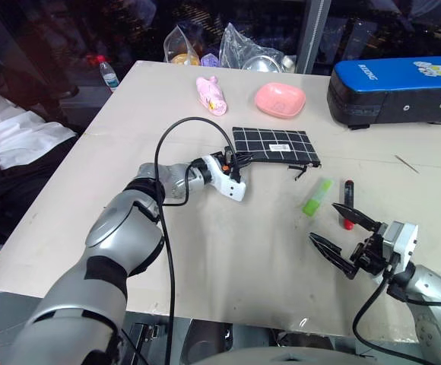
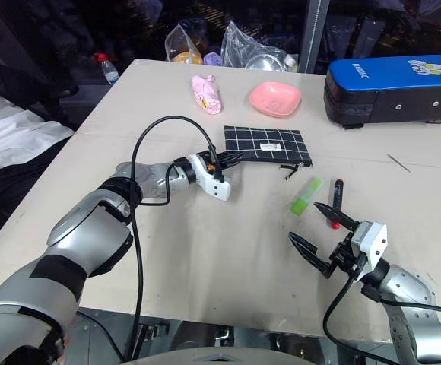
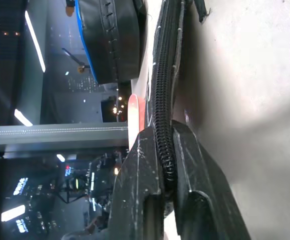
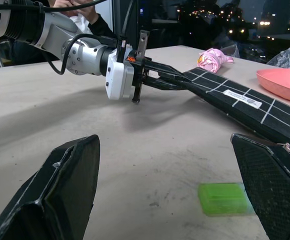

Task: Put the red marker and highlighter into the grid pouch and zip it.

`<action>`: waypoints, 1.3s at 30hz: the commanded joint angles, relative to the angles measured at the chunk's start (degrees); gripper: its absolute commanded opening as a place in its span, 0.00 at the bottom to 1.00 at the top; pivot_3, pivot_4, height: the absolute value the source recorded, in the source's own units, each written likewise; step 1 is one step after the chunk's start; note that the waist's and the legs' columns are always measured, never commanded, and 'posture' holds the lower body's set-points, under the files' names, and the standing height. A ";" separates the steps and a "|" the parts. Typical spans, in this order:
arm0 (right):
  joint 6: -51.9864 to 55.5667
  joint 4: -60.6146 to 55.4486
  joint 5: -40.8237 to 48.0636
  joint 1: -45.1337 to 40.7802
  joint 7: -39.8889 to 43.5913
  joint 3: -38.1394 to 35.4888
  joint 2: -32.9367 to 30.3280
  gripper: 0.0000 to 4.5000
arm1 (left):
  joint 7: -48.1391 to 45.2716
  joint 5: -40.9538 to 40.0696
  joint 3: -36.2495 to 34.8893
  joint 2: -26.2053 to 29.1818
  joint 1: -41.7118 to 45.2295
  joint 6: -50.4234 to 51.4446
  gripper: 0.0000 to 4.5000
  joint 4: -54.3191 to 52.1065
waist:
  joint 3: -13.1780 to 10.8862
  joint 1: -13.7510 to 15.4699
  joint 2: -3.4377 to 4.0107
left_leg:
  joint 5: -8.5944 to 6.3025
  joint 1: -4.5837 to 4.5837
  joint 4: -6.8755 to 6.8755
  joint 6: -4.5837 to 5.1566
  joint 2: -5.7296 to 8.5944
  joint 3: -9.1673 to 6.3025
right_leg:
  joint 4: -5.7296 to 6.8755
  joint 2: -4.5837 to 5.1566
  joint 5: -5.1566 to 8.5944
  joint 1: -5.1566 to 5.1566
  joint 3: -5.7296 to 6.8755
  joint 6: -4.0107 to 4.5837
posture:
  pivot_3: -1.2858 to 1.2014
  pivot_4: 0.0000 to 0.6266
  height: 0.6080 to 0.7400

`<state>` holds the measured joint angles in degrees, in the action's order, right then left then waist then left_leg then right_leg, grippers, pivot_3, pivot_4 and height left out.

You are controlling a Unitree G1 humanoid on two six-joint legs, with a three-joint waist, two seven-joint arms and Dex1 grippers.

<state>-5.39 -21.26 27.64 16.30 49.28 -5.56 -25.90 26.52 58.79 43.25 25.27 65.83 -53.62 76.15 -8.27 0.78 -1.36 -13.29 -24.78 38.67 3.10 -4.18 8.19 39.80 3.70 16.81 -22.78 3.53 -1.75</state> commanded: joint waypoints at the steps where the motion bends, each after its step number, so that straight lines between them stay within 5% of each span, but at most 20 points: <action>1: -0.70 -1.80 -0.77 -0.28 -1.52 -0.61 0.15 0.94 | -3.87 -5.50 -3.78 0.54 0.68 -2.28 0.01 -0.05 | 0.00 0.00 0.00 | 0.00 0.00 0.00 0.00 0.00 0.00 | 0.00 0.00 0.00 0.00 0.00 0.00 | 0.52 0.24 0.89; 10: 14.76 -5.40 -11.74 -8.58 -17.46 3.23 1.16 0.94 | -37.01 -32.23 -20.59 -1.47 -5.16 -2.84 0.01 -6.80 | 0.00 -0.15 0.03 | 0.01 0.01 0.11 -0.02 -0.04 0.00 | 0.08 -0.01 0.00 0.00 0.02 0.01 | 0.52 0.24 0.89; 14: 32.68 -4.11 -14.00 -19.65 -29.81 5.29 6.78 0.94 | -50.00 -43.47 -24.07 -0.19 -17.76 10.62 0.01 -32.80 | -0.01 -0.98 0.11 | 0.01 -0.03 0.29 -0.02 -0.09 -0.02 | 0.12 -0.02 0.00 0.01 0.01 0.02 | 0.52 0.24 0.89; 23: 50.79 1.29 -11.73 -34.50 -39.44 1.04 14.21 0.94 | -57.11 -45.73 -26.08 -1.66 -34.78 39.19 0.01 -69.20 | -0.01 -1.17 0.19 | 0.01 -0.08 0.34 -0.02 -0.06 -0.07 | 0.17 -0.05 -0.01 0.02 -0.02 0.02 | 0.52 0.24 0.89; 39: 50.54 1.61 -13.10 -36.38 -40.72 -0.87 11.32 0.94 | -57.80 -41.55 -26.10 0.31 -40.92 47.13 0.01 -79.98 | -0.01 -1.46 0.22 | 0.01 -0.04 0.24 -0.02 -0.09 -0.06 | 0.15 -0.07 -0.01 0.02 -0.08 0.02 | 0.52 0.24 0.89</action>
<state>45.88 -16.67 14.45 -19.54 8.43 -5.01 -13.88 -31.61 16.63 18.24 25.18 24.73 -6.43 -1.24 -8.28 -0.68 -1.14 -13.28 -24.83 38.90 3.08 -4.27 8.14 39.94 3.63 16.80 -22.77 3.45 -1.73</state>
